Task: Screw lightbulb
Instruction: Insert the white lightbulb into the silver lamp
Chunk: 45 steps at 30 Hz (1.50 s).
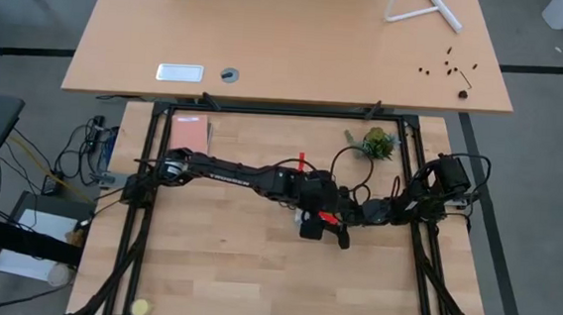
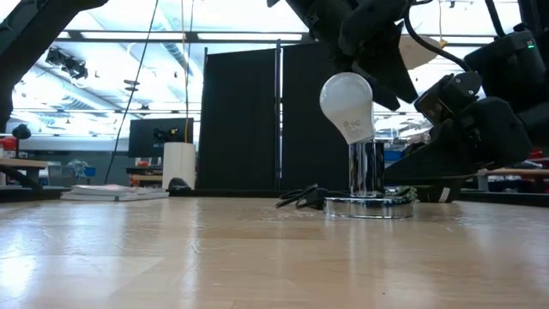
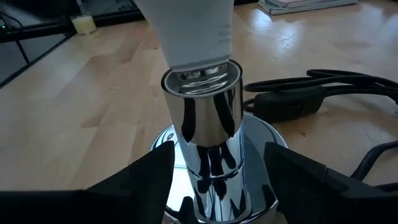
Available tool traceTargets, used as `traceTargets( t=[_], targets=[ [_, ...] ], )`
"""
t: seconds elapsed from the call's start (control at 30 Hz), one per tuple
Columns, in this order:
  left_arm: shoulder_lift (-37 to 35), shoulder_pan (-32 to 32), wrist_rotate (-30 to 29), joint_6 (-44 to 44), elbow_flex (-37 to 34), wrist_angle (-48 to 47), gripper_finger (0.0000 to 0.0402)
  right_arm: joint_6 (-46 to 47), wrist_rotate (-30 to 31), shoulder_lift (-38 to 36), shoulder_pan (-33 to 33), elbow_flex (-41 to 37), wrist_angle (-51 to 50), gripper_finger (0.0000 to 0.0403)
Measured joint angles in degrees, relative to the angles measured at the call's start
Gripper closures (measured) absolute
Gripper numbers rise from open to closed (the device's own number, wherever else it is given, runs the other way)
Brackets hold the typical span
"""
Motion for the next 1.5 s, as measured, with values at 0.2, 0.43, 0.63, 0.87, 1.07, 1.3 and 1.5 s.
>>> traceTargets(
  t=[0.2,0.43,0.63,0.87,1.07,1.3,1.5],
  targets=[
    [0.0,0.0,-1.0,1.0,3.3,-2.8,0.0081,0.0,0.0,0.0,0.0,0.0,0.0,0.0146],
    [-0.1,-2.6,-2.4,2.2,8.8,-5.2,0.0084,0.0,0.0,0.0,0.0,0.0,0.0,0.0146],
    [-0.1,-8.5,-7.2,5.1,8.9,-1.0,0.0106,-0.1,0.0,-0.3,0.0,-1.3,-0.1,0.0146],
    [-0.1,-11.6,-12.1,1.7,8.4,-6.3,0.0139,1.3,0.0,-6.8,0.2,-6.0,0.6,0.0146],
    [-0.1,-12.0,-13.5,-2.5,8.3,-14.8,0.0154,1.6,0.3,-11.8,1.2,-7.8,0.1,0.0146],
    [-0.1,-14.7,-15.6,-4.7,8.3,-18.5,0.0161,2.0,1.9,-15.7,1.4,-7.8,-5.1,0.0146],
    [-0.1,-17.7,-16.6,-7.0,8.3,-16.3,0.0161,1.9,2.1,-18.3,1.4,-7.8,-6.7,0.0147]
  ],
)
